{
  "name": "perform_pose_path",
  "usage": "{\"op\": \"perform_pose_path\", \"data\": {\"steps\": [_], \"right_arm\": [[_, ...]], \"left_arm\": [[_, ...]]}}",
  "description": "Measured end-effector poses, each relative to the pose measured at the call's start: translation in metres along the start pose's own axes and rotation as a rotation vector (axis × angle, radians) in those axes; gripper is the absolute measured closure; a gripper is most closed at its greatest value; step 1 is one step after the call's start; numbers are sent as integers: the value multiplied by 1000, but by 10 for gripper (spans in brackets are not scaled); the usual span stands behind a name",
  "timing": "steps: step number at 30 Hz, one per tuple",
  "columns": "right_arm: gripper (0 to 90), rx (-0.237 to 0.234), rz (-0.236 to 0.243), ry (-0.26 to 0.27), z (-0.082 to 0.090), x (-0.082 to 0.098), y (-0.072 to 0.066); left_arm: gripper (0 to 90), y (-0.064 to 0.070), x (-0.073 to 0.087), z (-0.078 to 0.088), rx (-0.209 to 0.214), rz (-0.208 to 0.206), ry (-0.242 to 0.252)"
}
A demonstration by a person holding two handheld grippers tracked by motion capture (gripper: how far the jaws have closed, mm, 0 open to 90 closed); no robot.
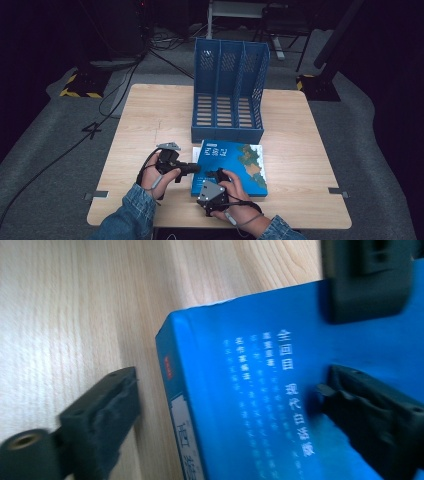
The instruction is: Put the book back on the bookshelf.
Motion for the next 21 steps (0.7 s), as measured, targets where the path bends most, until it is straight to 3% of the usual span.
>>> {"op": "perform_pose_path", "data": {"steps": [2, 6, 7, 9, 10, 14, 15, 17, 18, 21], "right_arm": [[31, 45, 31, 3, -1, 0, -4], [28, 85, 53, 9, 2, -1, -5], [41, 113, 50, 33, 7, -2, -3], [82, 122, 37, 57, 11, -2, -1], [95, 133, 39, 69, 13, -2, 0], [86, 169, 81, 73, 15, -1, 0], [74, 184, 104, 69, 15, 0, -1], [69, 195, 104, 66, 14, 0, -1], [69, 231, 133, 53, 11, 1, -2], [68, 260, 165, 45, 7, 3, -1]], "left_arm": [[816, 4, -2, 2, 5, 2, 5], [816, 7, -6, 5, 31, 18, 21], [816, 7, -8, 7, 58, 49, 28], [815, 8, -9, 7, 75, 73, 26], [815, 7, -10, 8, 106, 105, 23], [814, 7, -13, 9, 123, 121, 23], [815, 7, -14, 8, 132, 146, 22], [814, 6, -15, 8, 132, 149, 20], [814, 4, -15, 8, 133, 162, 15], [814, 1, -15, 6, 133, 178, 7]]}}
Point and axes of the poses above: each handheld gripper's, and its own axes: z roughly backward along the jaws, x roughly out of its underside, y roughly to its right, the point moved 3 cm from there along -z, roughly forward along the jaws, and after that the axes turned 2 degrees about -x, right-handed, at the moved point
